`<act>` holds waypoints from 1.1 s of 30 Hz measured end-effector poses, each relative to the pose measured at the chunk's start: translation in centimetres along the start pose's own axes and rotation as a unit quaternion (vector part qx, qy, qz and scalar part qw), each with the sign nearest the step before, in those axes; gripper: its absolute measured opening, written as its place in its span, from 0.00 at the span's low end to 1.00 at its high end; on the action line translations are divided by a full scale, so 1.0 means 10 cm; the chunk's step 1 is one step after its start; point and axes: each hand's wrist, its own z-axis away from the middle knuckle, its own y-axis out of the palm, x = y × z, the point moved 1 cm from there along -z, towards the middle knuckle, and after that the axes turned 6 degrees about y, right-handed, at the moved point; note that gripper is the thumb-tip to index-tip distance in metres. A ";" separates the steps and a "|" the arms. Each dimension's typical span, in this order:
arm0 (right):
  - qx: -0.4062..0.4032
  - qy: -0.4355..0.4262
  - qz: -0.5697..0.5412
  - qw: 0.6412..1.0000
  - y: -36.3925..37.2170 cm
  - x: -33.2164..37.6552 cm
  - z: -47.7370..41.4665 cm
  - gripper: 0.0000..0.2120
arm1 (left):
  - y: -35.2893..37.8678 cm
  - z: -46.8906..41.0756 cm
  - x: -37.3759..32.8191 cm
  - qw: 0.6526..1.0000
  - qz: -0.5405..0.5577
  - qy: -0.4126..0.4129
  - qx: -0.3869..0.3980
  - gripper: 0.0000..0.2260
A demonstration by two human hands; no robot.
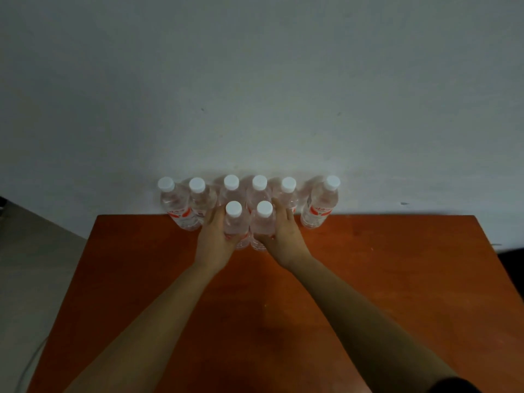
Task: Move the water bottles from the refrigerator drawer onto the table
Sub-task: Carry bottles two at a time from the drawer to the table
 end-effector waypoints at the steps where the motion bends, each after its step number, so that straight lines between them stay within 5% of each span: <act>1: 0.000 -0.008 0.004 1.000 -0.01 -0.03 -0.01 0.43 | 0.00 0.00 0.00 1.000 0.004 0.001 0.003 0.31; 8: 0.033 -0.020 0.038 0.999 -0.25 -0.12 0.21 0.42 | -0.10 0.22 -0.31 0.998 -0.059 0.033 0.005 0.34; 15: -0.174 -0.037 0.097 0.979 -1.20 -0.32 0.75 0.24 | -0.04 0.29 -1.07 0.963 -0.231 0.136 -0.014 0.24; 23: -0.335 0.083 0.284 0.895 -2.79 -1.15 2.46 0.30 | 0.97 0.89 -2.95 0.912 -0.293 0.288 0.010 0.31; 33: -0.460 0.311 0.326 0.765 -4.19 -2.67 6.00 0.33 | 2.99 3.11 -5.41 0.827 -0.203 0.508 0.130 0.32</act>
